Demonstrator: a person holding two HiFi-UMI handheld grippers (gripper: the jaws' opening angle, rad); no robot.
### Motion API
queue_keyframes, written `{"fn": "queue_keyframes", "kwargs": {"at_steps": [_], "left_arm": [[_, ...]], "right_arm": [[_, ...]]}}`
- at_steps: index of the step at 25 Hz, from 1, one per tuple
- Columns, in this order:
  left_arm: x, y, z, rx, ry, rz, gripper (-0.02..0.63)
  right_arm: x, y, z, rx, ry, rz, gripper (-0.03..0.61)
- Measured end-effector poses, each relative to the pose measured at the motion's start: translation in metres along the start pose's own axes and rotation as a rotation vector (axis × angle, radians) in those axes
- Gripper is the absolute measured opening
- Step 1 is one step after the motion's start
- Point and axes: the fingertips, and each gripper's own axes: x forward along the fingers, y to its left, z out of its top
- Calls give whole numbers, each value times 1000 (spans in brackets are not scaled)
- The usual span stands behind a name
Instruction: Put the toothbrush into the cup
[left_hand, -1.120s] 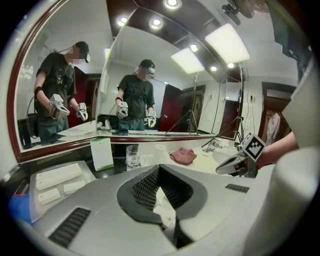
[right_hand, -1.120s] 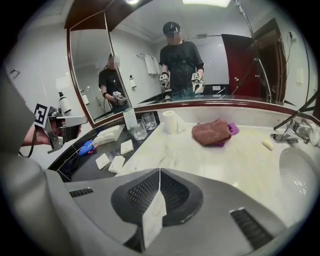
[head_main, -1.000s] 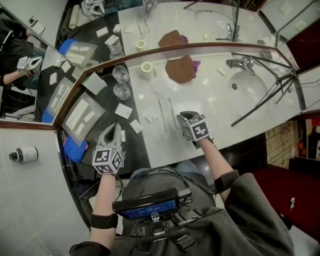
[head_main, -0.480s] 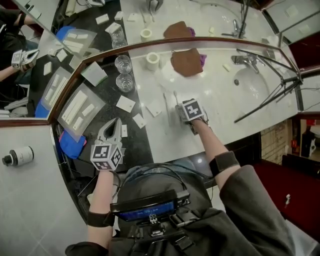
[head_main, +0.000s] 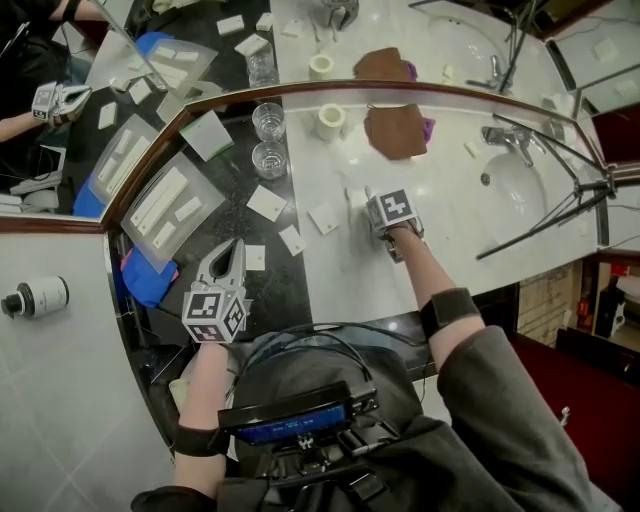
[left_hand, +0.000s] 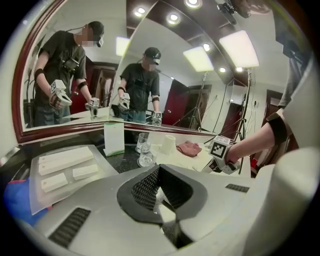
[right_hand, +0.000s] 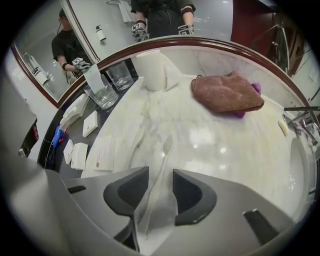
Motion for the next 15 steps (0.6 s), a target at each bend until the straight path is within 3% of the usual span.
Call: {"fn": "queue_keyframes", "kwargs": {"at_steps": [6,15], "left_arm": [[-1,2,-7,-14,11,15,3],[7,-8,-5,-2,16,-4,3]], "right_arm": [[5,-6,-2,-51,52,-47,111],[5,0,2,-52,50,-34,48]]}}
